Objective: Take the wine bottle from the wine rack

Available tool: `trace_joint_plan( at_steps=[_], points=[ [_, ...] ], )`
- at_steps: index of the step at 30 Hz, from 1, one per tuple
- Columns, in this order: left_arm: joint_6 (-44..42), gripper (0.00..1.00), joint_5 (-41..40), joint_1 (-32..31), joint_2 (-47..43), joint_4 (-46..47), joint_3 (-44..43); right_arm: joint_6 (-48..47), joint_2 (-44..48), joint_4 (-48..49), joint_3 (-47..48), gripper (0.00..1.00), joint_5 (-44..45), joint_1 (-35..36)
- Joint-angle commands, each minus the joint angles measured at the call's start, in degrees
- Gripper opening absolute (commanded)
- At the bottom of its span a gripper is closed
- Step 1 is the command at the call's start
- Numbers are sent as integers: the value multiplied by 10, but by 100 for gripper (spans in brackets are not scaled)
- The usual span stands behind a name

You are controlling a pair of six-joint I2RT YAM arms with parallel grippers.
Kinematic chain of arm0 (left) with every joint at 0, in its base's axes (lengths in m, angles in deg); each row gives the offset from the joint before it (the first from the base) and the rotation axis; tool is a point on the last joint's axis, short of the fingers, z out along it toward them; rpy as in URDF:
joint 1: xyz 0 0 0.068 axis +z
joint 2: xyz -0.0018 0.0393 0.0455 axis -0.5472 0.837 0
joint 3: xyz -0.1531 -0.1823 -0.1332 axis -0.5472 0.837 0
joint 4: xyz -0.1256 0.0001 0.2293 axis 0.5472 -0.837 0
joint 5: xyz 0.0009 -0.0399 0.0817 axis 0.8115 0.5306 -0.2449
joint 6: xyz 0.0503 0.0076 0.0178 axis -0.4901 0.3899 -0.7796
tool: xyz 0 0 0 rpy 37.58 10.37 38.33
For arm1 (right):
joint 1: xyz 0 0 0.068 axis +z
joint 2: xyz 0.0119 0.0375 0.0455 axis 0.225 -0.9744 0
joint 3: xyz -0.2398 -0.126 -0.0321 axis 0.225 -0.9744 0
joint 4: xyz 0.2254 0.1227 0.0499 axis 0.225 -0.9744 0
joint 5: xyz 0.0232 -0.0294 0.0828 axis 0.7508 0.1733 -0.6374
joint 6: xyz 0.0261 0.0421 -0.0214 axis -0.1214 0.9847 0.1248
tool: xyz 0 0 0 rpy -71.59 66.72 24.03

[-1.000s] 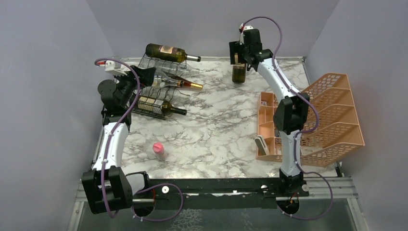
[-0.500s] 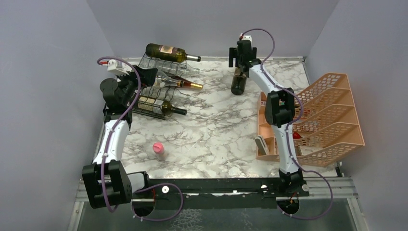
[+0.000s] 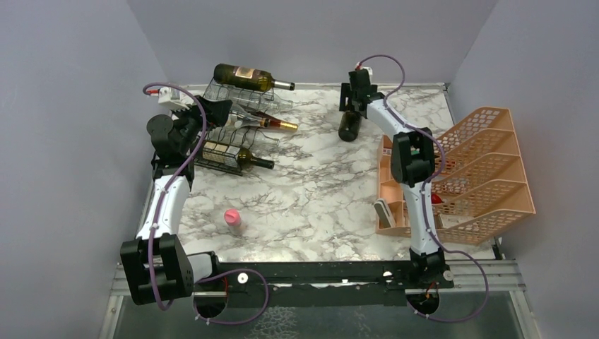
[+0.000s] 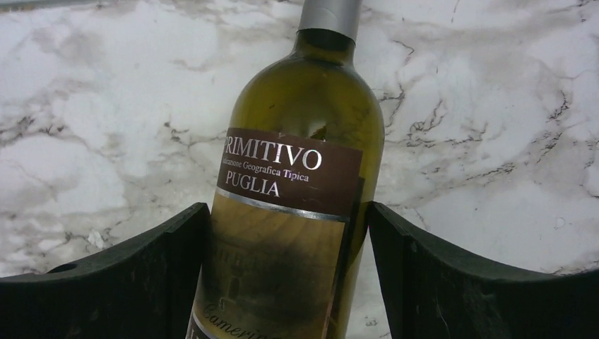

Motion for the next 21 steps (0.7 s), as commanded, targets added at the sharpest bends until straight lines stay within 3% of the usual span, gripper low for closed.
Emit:
trace_joint_plan(
  at_steps=[1,5,7,9,12,16,21],
  points=[
    [7,89,17,-2,0,25,3,19,50,-37,-65,80,-49,1],
    [8,89,17,-2,1,25,4,43,102,-49,-146,62,-80,3],
    [10,89,18,-3,1,26,4,49,153,-28,-222,58,-101,6],
    [10,89,18,-3,0,27,4,49,210,0,-312,60,-139,12],
    [12,89,18,-2,0,27,4,55,261,25,-367,74,-169,13],
    [12,89,19,-3,2,29,5,44,227,-46,-279,89,-101,12],
    [8,89,19,-2,1,29,5,32,142,-113,-147,93,-95,3]
  ],
)
